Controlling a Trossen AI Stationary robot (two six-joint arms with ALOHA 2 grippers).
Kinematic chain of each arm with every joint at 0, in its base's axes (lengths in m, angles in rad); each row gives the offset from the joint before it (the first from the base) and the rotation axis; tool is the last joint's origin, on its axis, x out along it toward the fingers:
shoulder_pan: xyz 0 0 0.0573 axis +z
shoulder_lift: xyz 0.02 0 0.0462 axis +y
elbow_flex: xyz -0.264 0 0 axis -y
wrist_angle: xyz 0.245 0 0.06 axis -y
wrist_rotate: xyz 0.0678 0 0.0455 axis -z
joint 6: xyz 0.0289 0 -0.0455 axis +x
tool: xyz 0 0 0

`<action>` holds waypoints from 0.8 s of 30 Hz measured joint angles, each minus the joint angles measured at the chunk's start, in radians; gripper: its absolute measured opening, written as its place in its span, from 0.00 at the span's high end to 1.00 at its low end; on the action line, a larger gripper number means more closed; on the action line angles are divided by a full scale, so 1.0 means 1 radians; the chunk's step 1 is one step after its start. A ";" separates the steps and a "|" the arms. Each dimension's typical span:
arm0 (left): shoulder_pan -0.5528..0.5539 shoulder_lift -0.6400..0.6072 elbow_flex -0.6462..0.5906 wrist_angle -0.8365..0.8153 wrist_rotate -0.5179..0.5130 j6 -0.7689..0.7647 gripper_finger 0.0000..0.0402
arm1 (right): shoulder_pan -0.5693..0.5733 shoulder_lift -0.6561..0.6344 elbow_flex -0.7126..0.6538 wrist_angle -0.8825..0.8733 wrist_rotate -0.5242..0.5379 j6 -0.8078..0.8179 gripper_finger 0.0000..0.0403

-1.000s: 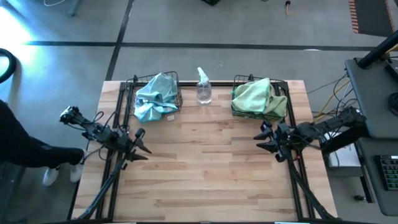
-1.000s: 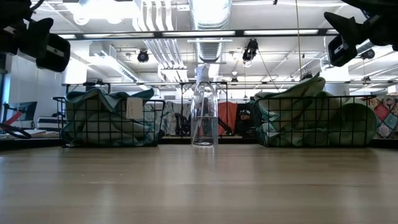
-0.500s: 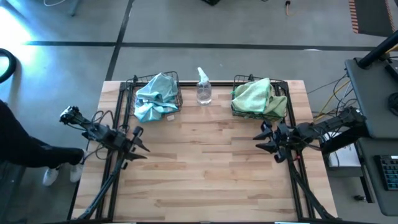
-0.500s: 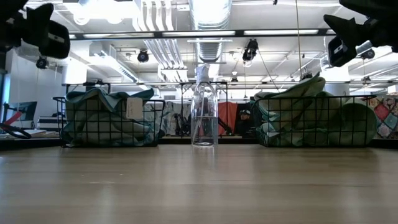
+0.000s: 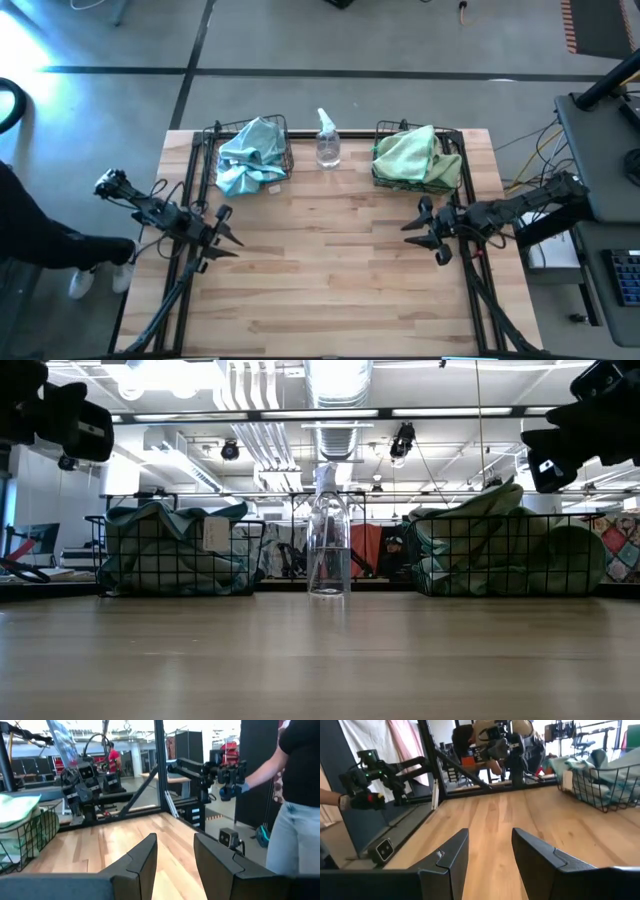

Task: Sort microfiber towel by color & place in baskets
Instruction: Return to Home Position

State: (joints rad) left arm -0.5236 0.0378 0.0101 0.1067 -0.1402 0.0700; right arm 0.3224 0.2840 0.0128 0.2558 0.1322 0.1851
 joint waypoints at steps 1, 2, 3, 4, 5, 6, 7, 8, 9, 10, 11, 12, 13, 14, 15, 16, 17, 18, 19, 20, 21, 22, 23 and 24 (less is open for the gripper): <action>0.000 0.005 0.000 -0.001 0.000 0.000 0.72 | 0.000 0.000 0.000 -0.002 0.000 0.004 0.64; 0.000 0.008 0.000 0.000 0.000 0.000 0.72 | 0.000 0.000 0.000 -0.001 0.000 0.006 0.64; 0.000 0.011 0.000 0.005 0.000 -0.001 0.72 | 0.000 0.000 0.000 -0.001 0.000 0.011 0.64; 0.000 0.013 0.000 0.006 0.000 -0.004 0.72 | 0.000 0.000 0.000 0.001 0.000 0.017 0.64; 0.000 0.015 0.001 0.002 0.000 -0.005 0.72 | 0.000 0.000 0.000 0.002 0.000 0.026 0.64; 0.000 0.018 0.001 0.001 0.000 -0.007 0.72 | 0.000 0.000 0.000 0.003 0.000 0.030 0.64; 0.000 0.020 0.002 0.001 0.000 -0.012 0.72 | 0.000 0.000 0.000 0.003 0.000 0.037 0.64; 0.000 0.023 0.003 0.001 0.000 -0.025 0.72 | 0.000 0.000 0.000 0.003 0.000 0.043 0.64; 0.000 0.025 0.005 0.002 0.000 -0.039 0.72 | 0.000 0.000 0.000 0.003 0.000 0.045 0.64; 0.000 0.027 0.006 0.006 0.000 -0.050 0.72 | 0.000 0.000 0.000 0.003 0.000 0.043 0.64; 0.000 0.028 0.006 0.006 0.000 -0.055 0.72 | 0.000 0.000 0.000 0.003 0.000 0.042 0.64; 0.000 0.029 0.007 0.006 0.000 -0.058 0.72 | 0.000 0.000 0.000 0.003 0.000 0.042 0.64; 0.000 0.030 0.007 0.005 0.000 -0.057 0.72 | 0.000 0.000 0.000 0.003 0.000 0.043 0.64; 0.000 0.032 0.007 0.005 0.000 -0.057 0.72 | 0.000 0.000 0.000 0.003 0.000 0.043 0.64; 0.000 0.033 0.007 0.006 0.000 -0.057 0.72 | 0.000 0.000 0.000 0.003 0.000 0.042 0.64; 0.000 0.034 0.007 0.005 0.000 -0.057 0.72 | 0.000 0.000 0.000 0.003 0.000 0.042 0.64; 0.000 0.035 0.007 0.005 0.000 -0.057 0.72 | 0.000 0.000 0.000 0.003 0.000 0.043 0.64; 0.000 0.036 0.008 0.005 0.000 -0.057 0.72 | 0.000 0.000 0.000 0.003 0.000 0.042 0.64; 0.000 0.038 0.008 0.005 0.000 -0.057 0.72 | 0.000 0.000 0.000 0.003 0.000 0.043 0.64; 0.000 0.039 0.008 0.005 0.000 -0.057 0.72 | 0.000 0.000 0.000 0.003 0.000 0.043 0.64; 0.000 0.040 0.008 0.005 0.000 -0.057 0.72 | 0.000 0.000 0.000 0.003 0.000 0.043 0.64; 0.000 0.040 0.008 0.005 0.000 -0.057 0.72 | 0.000 0.000 0.000 0.003 0.000 0.043 0.64; 0.000 0.040 0.008 0.005 0.000 -0.057 0.72 | 0.000 0.000 0.000 0.003 0.000 0.042 0.64; 0.000 0.040 0.008 0.005 0.000 -0.057 0.72 | 0.000 0.000 0.000 0.003 0.000 0.042 0.64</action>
State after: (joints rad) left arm -0.5236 0.0776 0.0184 0.1117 -0.1398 0.0132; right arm 0.3222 0.2840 0.0124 0.2584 0.1322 0.2276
